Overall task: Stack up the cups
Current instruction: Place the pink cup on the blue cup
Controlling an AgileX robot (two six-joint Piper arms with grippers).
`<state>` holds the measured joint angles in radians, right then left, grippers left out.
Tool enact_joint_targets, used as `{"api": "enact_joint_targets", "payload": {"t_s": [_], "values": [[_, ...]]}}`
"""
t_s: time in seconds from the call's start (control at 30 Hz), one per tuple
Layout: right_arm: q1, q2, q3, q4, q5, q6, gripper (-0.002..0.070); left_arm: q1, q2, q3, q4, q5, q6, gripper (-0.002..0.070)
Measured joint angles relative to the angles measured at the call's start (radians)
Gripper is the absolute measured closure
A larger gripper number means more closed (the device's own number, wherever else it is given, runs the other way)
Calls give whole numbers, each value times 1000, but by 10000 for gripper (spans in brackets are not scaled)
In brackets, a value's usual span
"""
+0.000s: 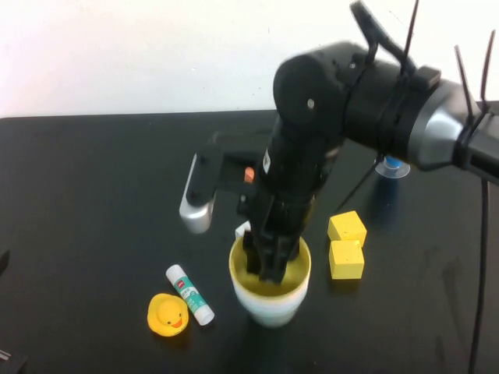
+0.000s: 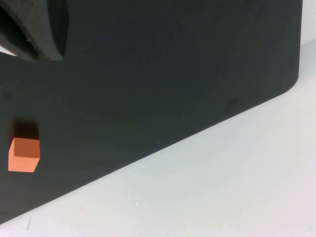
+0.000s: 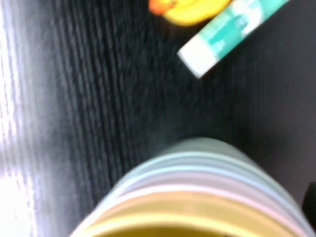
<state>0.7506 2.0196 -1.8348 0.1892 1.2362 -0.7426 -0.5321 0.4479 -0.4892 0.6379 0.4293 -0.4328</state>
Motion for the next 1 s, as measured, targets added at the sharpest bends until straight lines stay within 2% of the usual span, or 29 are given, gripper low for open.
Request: {"api": "enact_joint_targets", "payload": {"t_s": [0.33,0.5,0.7,1.0], "values": [[-11,0,-141,-261,-2,-6,431,0,0,0,0,0,0,673],[-50,21,-148,-209,0,-6,432,0,0,0,0,0,0,673],[-102,52,-149,-39,0,-6,432,0,0,0,0,0,-2,673],[-111,52,-149,-29,0,-6,425,0,0,0,0,0,-16,673]]}}
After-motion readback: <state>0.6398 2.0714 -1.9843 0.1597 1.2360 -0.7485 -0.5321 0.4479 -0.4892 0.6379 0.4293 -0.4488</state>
